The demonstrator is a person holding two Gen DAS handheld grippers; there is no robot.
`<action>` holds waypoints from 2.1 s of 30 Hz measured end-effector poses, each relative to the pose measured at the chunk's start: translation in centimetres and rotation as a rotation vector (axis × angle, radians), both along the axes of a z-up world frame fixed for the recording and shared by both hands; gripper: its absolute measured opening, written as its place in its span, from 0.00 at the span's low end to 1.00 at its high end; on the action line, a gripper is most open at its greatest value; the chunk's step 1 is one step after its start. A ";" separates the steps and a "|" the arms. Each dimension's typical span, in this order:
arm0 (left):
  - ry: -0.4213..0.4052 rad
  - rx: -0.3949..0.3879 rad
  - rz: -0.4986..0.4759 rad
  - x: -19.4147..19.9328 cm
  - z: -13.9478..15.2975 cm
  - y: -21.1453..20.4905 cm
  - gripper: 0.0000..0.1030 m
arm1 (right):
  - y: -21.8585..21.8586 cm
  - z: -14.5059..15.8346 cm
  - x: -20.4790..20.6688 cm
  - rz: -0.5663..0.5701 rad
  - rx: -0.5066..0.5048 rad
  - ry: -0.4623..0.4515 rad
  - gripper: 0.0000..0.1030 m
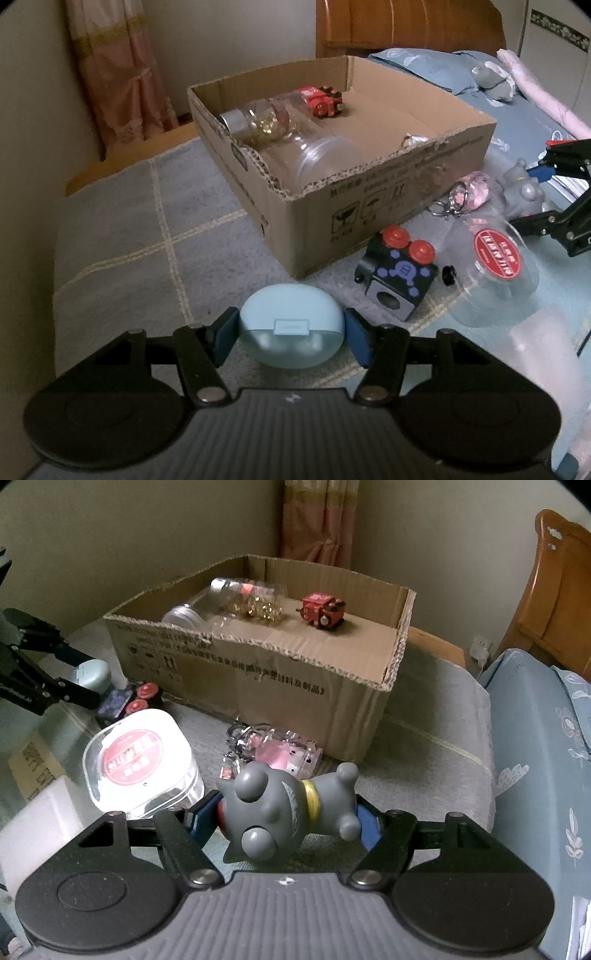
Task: Organize rigid objects
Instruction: 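Lift the blue case with the left gripper while the right gripper grasps the grey figure, then drop the blue case and grey figure into the box, opening both grippers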
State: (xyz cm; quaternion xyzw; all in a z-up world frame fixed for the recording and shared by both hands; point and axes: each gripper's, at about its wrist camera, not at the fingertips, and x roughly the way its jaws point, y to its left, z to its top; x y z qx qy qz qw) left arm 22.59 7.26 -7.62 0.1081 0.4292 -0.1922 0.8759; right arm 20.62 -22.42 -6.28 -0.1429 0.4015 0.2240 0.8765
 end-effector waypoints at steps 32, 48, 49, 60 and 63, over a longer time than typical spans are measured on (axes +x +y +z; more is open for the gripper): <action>-0.160 -0.038 -0.200 3.8 10.7 -9.4 0.59 | -1.0 10.1 0.0 0.085 0.035 -0.214 0.75; -0.159 0.001 -0.135 6.1 8.4 -10.2 0.81 | -0.9 10.1 3.5 0.072 0.036 -0.204 0.75; -0.168 -0.003 -0.134 5.7 8.6 -9.9 0.83 | -0.8 10.0 3.6 0.072 0.035 -0.201 0.75; -0.198 -0.012 0.000 0.7 9.0 -5.5 0.94 | 1.5 10.4 6.5 0.071 0.047 -0.149 0.76; -0.203 -0.039 0.050 -0.5 8.9 -4.2 0.94 | 2.8 10.6 7.7 0.068 0.044 -0.135 0.76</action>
